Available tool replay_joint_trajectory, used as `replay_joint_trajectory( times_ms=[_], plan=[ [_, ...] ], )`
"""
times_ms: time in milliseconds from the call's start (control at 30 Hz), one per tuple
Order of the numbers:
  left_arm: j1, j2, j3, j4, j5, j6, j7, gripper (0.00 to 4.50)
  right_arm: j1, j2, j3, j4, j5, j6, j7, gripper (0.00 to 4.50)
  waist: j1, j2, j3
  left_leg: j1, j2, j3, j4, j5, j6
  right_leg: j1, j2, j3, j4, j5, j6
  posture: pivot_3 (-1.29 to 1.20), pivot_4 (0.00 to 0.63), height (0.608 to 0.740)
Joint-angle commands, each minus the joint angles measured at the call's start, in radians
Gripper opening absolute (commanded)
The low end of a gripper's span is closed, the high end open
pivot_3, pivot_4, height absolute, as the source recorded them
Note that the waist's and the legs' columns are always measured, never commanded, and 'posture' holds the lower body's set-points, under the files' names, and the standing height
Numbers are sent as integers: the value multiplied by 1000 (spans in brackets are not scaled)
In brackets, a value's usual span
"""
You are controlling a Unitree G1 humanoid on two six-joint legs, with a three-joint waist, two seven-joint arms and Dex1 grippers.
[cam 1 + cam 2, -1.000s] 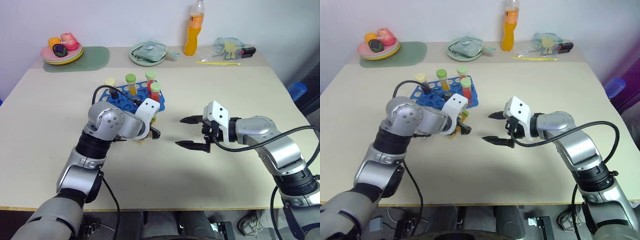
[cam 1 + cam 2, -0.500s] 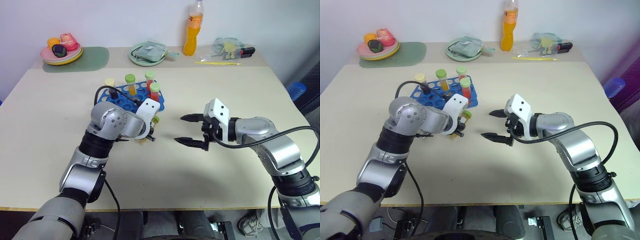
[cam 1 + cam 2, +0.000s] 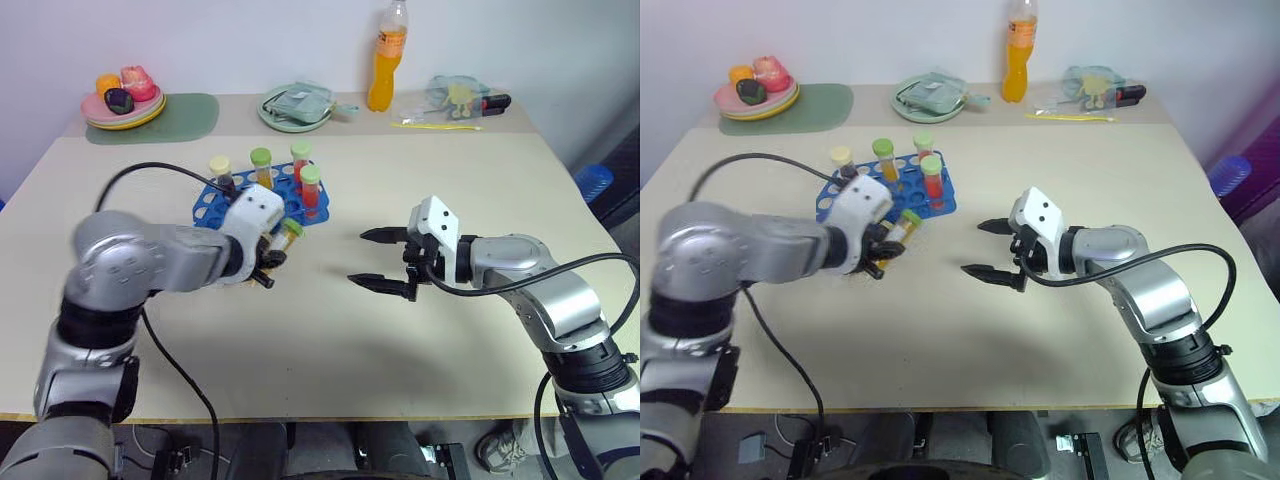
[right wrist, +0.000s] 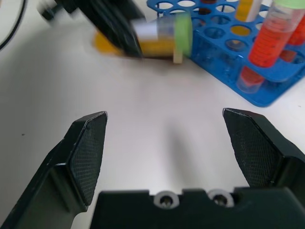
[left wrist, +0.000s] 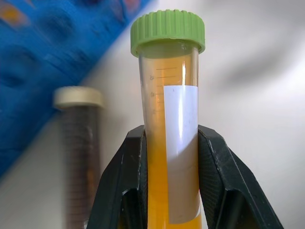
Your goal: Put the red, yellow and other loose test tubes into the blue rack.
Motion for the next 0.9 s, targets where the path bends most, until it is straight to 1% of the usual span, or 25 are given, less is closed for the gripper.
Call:
replay_joint_trajectory(
  times_ms=[33,100,133,200,267,300,400,500,600,733,900],
  plan=[
    [99,55,120,-168,152,-228,-84,848,-12,5,-37,-24,25,-5,-2,4310,0,0,0,0,0,0,0,0,0,0,0,0,0,0,0,0,150,729],
    [172,77,124,-193,276,-362,-131,848,-19,18,-40,-19,32,-1,-7,4310,2,0,0,0,0,0,-1,0,0,0,0,0,-1,0,0,0,150,729],
    [204,66,119,-190,347,-440,-137,848,-25,28,-41,-15,36,2,-13,4310,2,0,0,1,0,1,-1,0,0,1,0,0,-1,0,0,0,150,729],
    [257,21,116,-174,430,-575,-180,848,-38,47,-40,-7,42,5,-25,4310,6,0,0,1,0,0,-1,0,1,2,1,0,-1,0,0,0,150,729],
    [292,-15,84,-141,555,-707,-192,848,-47,63,-39,-1,44,5,-32,4310,8,0,0,1,0,0,0,-2,4,2,1,0,-1,0,0,0,150,729],
    [303,-33,47,-110,655,-791,-176,848,-53,72,-39,3,45,6,-36,4310,8,0,0,1,-1,0,1,-2,5,3,1,0,-1,0,0,0,150,729],
    [301,-132,-36,40,877,-1027,-139,848,-67,95,-37,14,51,9,-47,4310,9,0,0,1,-1,0,0,-2,6,3,1,-1,-2,0,0,0,150,729],
    [272,-221,-79,203,1021,-1243,-135,848,-75,110,-36,17,53,12,-58,4310,9,0,0,0,-1,0,0,-3,7,3,1,-1,-2,0,0,0,150,729],
    [214,-309,-105,397,1130,-1442,-119,848,-80,121,-40,16,56,15,-72,4310,10,-1,0,0,-1,0,1,-3,7,2,1,-2,-2,0,0,0,150,729],
    [174,-383,-125,539,1175,-1617,-179,848,-81,128,-47,9,59,25,-88,4310,14,-1,0,0,-1,1,1,-3,8,2,0,-2,-2,1,1,0,150,729],
    [150,-440,-129,663,1225,-1729,-221,848,-76,128,-54,-3,64,34,-104,4310,17,-1,0,0,-1,1,1,-3,8,1,0,-2,-1,1,1,0,150,729]
  ],
)
